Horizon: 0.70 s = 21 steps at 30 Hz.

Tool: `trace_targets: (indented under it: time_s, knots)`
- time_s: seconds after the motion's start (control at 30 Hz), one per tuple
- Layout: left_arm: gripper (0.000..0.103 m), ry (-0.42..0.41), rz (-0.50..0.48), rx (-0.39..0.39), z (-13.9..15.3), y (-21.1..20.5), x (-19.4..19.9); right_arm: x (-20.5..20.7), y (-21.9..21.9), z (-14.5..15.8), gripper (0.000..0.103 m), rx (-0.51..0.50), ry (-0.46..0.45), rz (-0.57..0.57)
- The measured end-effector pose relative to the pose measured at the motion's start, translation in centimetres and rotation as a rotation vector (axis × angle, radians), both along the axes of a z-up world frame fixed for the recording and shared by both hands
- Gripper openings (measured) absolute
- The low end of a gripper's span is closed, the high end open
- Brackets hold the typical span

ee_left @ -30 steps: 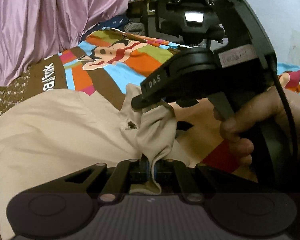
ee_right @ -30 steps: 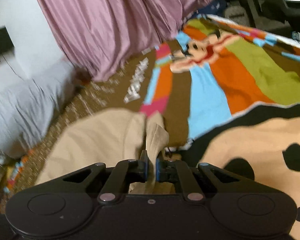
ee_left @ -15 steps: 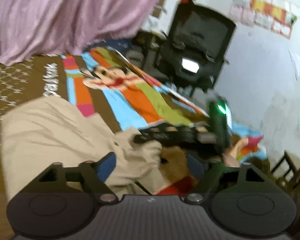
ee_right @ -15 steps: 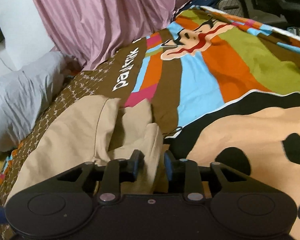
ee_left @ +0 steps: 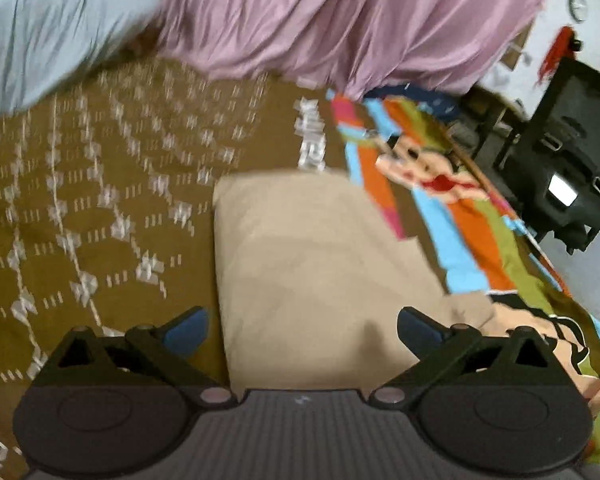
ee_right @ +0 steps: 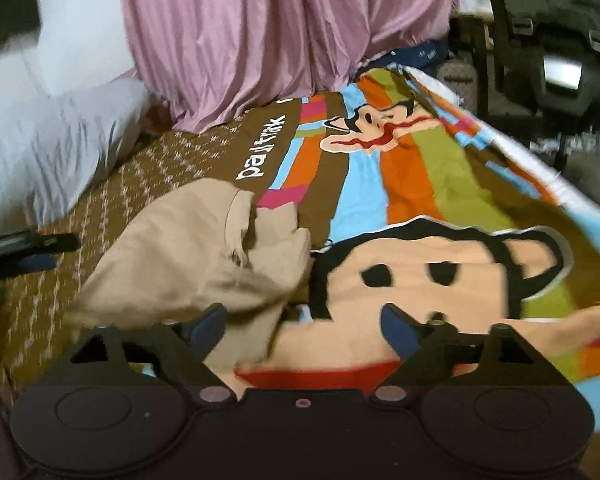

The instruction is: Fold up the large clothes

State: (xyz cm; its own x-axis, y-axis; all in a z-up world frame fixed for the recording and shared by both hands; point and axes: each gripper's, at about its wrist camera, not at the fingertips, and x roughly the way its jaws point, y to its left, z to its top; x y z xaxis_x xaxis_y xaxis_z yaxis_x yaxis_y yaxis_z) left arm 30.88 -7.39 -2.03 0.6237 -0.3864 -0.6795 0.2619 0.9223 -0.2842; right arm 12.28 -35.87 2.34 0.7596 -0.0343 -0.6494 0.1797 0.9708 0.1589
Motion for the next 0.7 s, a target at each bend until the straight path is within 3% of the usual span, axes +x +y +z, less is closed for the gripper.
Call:
trace_targets:
  time_s: [0.07, 0.13, 0.23, 0.33, 0.43, 0.57, 0.6, 0.63, 0.67, 0.7]
  knots:
    - [0.1, 0.069, -0.009, -0.017, -1.7, 0.4, 0.4, -0.6, -0.1, 1.1, 0.096, -0.036, -0.012, -0.01]
    - [0.1, 0.102, -0.028, -0.041, -3.1, 1.0, 0.3, 0.0, -0.3, 1.7, 0.098, -0.001, -0.045, -0.005]
    - [0.1, 0.127, -0.042, -0.073, -4.3, 1.5, 0.7, 3.2, -0.2, 1.5, 0.098, 0.105, -0.066, 0.015]
    - [0.1, 0.155, -0.052, -0.081, -5.4, 1.6, 0.9, 8.1, 1.4, 0.2, 0.093, 0.126, -0.063, 0.08]
    - [0.1, 0.15, -0.069, -0.06, -5.9, 1.3, 0.8, 14.3, 3.1, -2.4, 0.08, 0.14, -0.007, 0.127]
    - [0.1, 0.131, -0.095, -0.019, -6.2, 0.8, 0.4, 20.9, 4.9, -6.7, 0.076, 0.113, 0.14, 0.156]
    - [0.1, 0.134, -0.097, -0.019, -6.3, 0.8, 0.4, 21.7, 5.1, -7.6, 0.068, 0.116, 0.168, 0.149]
    - [0.099, 0.139, -0.099, -0.02, -6.3, 0.8, 0.4, 21.9, 5.4, -8.3, 0.048, 0.128, 0.181, 0.148]
    - [0.099, 0.143, -0.102, -0.021, -6.2, 0.8, 0.4, 21.8, 5.7, -8.6, 0.039, 0.117, 0.178, 0.144]
    - [0.098, 0.146, -0.113, -0.022, -6.2, 0.7, 0.4, 21.5, 6.0, -8.5, 0.023, 0.085, 0.165, 0.145]
